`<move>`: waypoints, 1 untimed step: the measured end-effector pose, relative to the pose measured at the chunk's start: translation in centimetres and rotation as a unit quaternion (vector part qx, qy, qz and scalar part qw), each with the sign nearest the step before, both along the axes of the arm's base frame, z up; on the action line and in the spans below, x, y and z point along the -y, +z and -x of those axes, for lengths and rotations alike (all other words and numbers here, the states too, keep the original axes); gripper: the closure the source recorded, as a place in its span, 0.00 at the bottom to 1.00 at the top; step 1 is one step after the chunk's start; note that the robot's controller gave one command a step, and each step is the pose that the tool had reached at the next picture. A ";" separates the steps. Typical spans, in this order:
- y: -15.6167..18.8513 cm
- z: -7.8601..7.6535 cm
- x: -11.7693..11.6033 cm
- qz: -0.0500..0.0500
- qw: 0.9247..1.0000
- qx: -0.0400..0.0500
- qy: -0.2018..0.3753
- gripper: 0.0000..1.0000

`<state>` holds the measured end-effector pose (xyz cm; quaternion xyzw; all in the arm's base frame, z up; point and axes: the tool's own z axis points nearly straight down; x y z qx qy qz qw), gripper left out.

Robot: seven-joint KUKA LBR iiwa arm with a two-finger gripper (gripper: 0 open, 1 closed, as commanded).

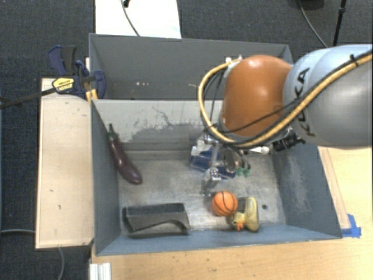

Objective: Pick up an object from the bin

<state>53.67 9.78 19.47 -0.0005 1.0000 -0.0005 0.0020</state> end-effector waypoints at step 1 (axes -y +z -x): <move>-2.1 2.6 2.0 -0.001 0.987 0.000 0.161 0.00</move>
Offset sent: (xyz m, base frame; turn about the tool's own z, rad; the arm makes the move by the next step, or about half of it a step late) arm -0.0389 -0.0861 -0.0214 -0.4806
